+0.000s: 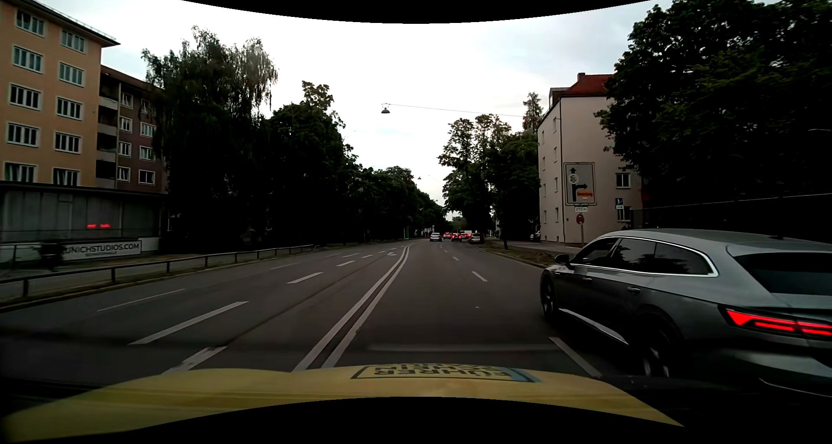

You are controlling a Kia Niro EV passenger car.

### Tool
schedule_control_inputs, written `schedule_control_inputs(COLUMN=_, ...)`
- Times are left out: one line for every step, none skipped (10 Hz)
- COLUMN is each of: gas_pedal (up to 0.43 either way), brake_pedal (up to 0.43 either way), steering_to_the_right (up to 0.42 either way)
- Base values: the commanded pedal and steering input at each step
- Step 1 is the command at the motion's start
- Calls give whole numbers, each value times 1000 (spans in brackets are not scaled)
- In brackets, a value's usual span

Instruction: Follow the waypoints while adhering to traffic rules and regulations

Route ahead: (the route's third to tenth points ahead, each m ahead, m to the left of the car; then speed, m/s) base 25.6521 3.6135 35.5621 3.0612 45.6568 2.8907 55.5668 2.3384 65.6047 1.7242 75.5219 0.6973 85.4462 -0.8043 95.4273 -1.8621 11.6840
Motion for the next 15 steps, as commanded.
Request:
schedule_control_inputs(gas_pedal=59, brake_pedal=0, steering_to_the_right=4)
schedule_control_inputs(gas_pedal=67, brake_pedal=0, steering_to_the_right=4)
schedule_control_inputs(gas_pedal=67, brake_pedal=0, steering_to_the_right=3)
schedule_control_inputs(gas_pedal=67, brake_pedal=0, steering_to_the_right=0)
schedule_control_inputs(gas_pedal=67, brake_pedal=0, steering_to_the_right=-4)
schedule_control_inputs(gas_pedal=67, brake_pedal=0, steering_to_the_right=-4)
schedule_control_inputs(gas_pedal=67, brake_pedal=0, steering_to_the_right=-4)
schedule_control_inputs(gas_pedal=67, brake_pedal=0, steering_to_the_right=-4)
schedule_control_inputs(gas_pedal=67, brake_pedal=0, steering_to_the_right=-4)
schedule_control_inputs(gas_pedal=79, brake_pedal=0, steering_to_the_right=-4)
schedule_control_inputs(gas_pedal=79, brake_pedal=0, steering_to_the_right=-4)
schedule_control_inputs(gas_pedal=87, brake_pedal=0, steering_to_the_right=-4)
schedule_control_inputs(gas_pedal=87, brake_pedal=0, steering_to_the_right=-4)
schedule_control_inputs(gas_pedal=98, brake_pedal=0, steering_to_the_right=-4)
schedule_control_inputs(gas_pedal=98, brake_pedal=0, steering_to_the_right=-4)
